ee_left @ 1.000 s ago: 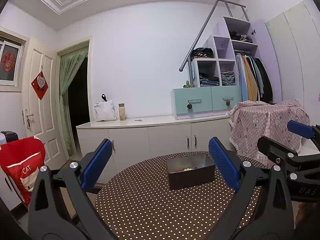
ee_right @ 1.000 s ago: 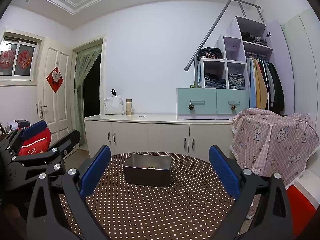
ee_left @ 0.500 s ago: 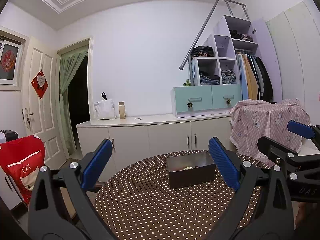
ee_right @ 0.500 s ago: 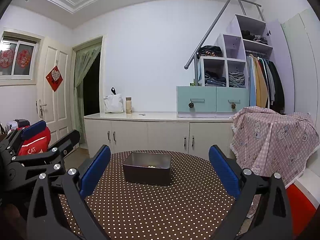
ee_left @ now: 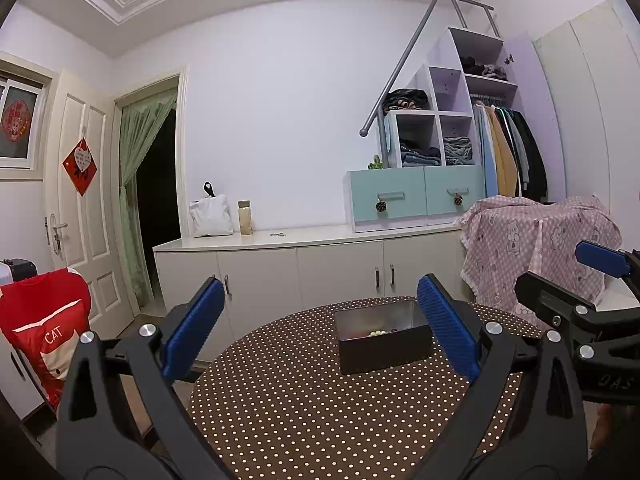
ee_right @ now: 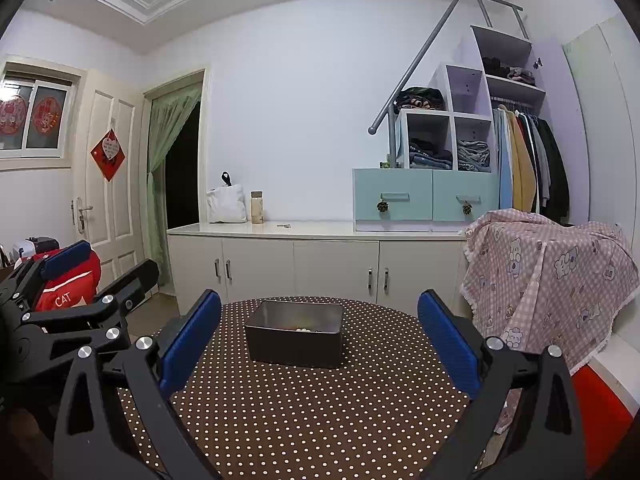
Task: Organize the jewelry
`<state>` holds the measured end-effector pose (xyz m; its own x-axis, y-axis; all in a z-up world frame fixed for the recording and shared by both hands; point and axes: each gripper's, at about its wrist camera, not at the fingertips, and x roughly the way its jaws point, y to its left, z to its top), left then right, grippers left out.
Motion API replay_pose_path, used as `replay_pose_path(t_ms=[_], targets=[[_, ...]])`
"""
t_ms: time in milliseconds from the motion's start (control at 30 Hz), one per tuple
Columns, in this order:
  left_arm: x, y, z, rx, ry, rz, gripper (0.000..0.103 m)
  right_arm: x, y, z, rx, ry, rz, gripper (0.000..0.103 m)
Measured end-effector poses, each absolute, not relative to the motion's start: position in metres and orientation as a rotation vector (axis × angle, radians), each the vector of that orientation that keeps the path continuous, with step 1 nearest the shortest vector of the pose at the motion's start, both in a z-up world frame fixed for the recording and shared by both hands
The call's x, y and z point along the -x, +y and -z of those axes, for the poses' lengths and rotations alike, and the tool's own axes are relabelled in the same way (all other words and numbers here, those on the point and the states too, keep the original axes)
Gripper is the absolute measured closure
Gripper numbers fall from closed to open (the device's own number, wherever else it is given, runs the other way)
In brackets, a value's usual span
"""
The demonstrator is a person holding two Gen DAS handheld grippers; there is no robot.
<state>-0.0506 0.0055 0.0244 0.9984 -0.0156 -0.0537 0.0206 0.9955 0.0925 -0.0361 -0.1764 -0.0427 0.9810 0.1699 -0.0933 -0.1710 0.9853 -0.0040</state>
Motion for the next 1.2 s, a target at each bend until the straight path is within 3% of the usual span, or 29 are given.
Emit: replay_pose_path(t_ms=[1200], targets=[[0.032, 0.005, -0.009, -0.099, 0.117, 0.01, 0.008, 0.018, -0.171, 0.054, 0.004, 0.161, -0.159, 0.008]])
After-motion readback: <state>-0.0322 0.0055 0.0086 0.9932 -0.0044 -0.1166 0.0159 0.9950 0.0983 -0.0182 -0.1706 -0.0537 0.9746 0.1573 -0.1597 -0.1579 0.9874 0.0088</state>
